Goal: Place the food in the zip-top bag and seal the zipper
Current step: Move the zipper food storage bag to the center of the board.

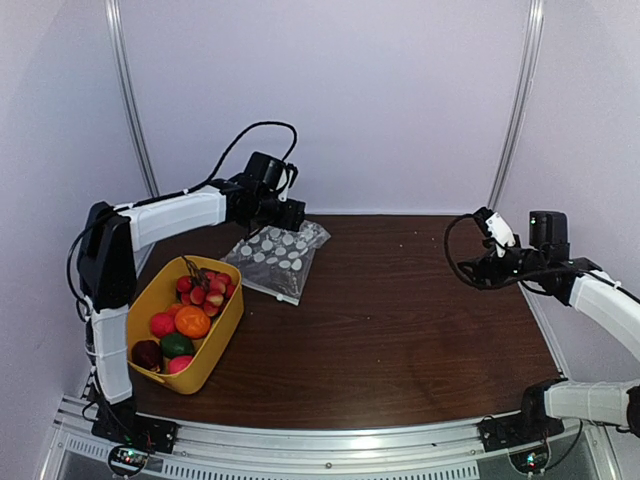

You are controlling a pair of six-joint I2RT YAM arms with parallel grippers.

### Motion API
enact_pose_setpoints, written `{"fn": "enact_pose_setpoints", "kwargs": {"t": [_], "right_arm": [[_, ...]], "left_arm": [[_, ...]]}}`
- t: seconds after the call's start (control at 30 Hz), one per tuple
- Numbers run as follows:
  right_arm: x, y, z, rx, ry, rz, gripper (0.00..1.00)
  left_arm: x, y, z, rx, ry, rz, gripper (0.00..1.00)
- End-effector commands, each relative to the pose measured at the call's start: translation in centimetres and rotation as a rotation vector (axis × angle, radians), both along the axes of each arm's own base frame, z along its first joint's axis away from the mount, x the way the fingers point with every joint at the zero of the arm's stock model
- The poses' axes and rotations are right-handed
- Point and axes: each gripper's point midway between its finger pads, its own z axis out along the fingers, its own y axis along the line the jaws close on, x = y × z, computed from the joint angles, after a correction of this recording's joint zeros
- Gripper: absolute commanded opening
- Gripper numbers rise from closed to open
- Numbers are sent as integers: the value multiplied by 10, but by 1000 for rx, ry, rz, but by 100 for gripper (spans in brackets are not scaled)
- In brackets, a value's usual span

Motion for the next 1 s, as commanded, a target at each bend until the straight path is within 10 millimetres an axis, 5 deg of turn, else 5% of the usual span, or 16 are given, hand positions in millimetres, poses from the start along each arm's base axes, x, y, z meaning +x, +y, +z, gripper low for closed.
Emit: {"fn": "enact_pose_setpoints", "kwargs": {"t": [0.0,0.1,0.3,0.43,0.63,0.8,0.97], "right_arm": [[-6,3,0,-11,-6,25,93],[-5,2,-3,-21,-4,23,93],[-4,1,-6,-34,2,21,94],[-4,1,-8,-39,4,21,94],[-3,0,-13,-51,15,21,94],[-2,-1,-16,-62,21,17,94],[0,-4,-12,-67,8,-1,93]], "left_arm": [[14,-22,-28,-15,51,-10,67],[17,-39,-60,4,106,-52,63],[13,-52,-98,42,160,-81,66],[10,-53,-116,66,182,-72,57],[1,-63,-127,45,219,-94,16],[-34,-108,-115,9,223,-212,3],[-103,-180,-103,-68,253,-374,2]]}}
